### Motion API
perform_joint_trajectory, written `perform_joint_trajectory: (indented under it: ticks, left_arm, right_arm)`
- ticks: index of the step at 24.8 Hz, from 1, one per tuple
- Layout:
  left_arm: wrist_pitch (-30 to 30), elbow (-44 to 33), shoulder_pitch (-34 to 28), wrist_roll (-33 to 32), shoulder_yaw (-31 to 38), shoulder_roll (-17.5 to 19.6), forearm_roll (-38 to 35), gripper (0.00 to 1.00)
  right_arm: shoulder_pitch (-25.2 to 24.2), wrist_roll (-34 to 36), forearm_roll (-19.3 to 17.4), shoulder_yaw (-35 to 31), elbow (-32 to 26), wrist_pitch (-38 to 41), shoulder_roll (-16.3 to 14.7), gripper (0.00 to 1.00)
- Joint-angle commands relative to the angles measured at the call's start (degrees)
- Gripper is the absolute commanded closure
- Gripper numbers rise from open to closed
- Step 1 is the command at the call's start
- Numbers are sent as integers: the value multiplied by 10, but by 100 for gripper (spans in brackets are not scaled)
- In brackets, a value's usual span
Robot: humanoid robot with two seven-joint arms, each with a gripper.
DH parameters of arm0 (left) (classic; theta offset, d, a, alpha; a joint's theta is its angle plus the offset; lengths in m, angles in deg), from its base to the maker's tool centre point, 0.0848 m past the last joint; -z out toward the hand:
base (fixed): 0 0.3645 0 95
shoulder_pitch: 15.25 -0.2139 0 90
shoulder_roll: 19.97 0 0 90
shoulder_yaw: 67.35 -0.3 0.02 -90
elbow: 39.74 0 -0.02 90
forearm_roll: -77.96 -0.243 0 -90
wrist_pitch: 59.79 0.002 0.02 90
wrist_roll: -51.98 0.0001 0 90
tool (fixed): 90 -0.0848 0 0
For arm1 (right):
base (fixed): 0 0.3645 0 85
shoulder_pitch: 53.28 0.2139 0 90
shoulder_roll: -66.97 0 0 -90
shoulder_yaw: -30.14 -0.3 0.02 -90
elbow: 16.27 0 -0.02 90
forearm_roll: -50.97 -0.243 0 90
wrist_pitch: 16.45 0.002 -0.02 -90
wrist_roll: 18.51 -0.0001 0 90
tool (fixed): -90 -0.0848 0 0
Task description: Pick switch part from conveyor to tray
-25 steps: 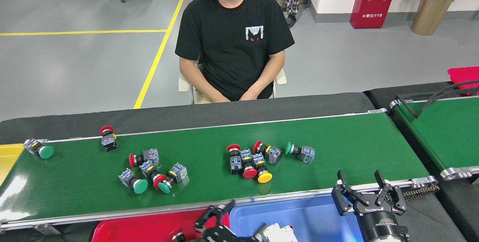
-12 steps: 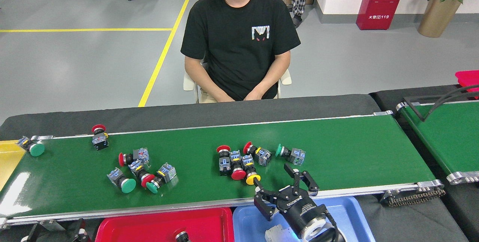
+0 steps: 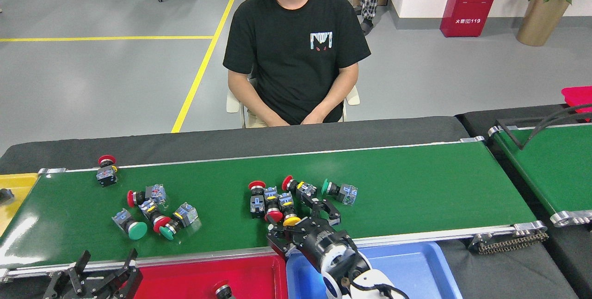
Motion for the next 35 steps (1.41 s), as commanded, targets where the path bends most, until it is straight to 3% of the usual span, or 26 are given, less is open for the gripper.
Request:
perform_joint_trajectory:
  ticks: [1,2,3,4,6,8,14,17,18,19,20,21,25,30,32,35]
  left_arm:
    - [4,27,41,-5,-31,17,-2,0]
    - [6,42,55,-5,-40,20,-1,0]
    - [8,62,72,-5,-47,22,-1,0]
    - [7,80,86,-5,-49,24,-1,0]
    - [7,97,92,-5,-50,27,-1,0]
    - [7,105,91,-5,-48,34,-1,0]
    - [14,142,94,-5,-20,53,0,0]
    - [20,179,110,-4,-14,65,0,0]
    - [29,198,122,-4,-14,70,0,0]
    - [37,214,133,-3,-14,75,0,0]
    - [45,231,145,-3,-14,81,1,0]
    - [48,249,158,-1,-14,86,3,0]
    - [49,302,193,3,-14,96,4,4]
    - [34,303,174,4,-14,94,35,83]
    - [14,293,149,4,-14,97,89,89]
    - [-3,240,108,4,-14,94,121,92]
  right_arm:
    - [33,34,-36,26,32,-29,7,18]
    - [40,40,-36,29,40,-31,7,33]
    - [45,41,-35,30,48,-29,7,60]
    - [46,43,-34,30,51,-26,7,77]
    - [46,48,-34,30,47,-3,6,93]
    - [46,52,-35,30,27,15,5,98]
    - [4,57,-34,31,-86,60,-2,98]
    - [-46,56,-33,34,-187,147,-24,98]
    - [-74,55,-33,37,-230,208,-44,89]
    - [-99,52,-32,38,-262,257,-60,61]
    - [-120,51,-26,37,-282,287,-65,13]
    - [-139,50,-22,37,-293,306,-66,0]
    - [-146,46,-17,32,-294,311,-65,0]
    - [-163,29,-18,-100,-299,293,-70,0]
    - [-182,29,-18,-188,-318,236,-72,0]
    - [-232,37,-18,-302,-343,150,-90,0]
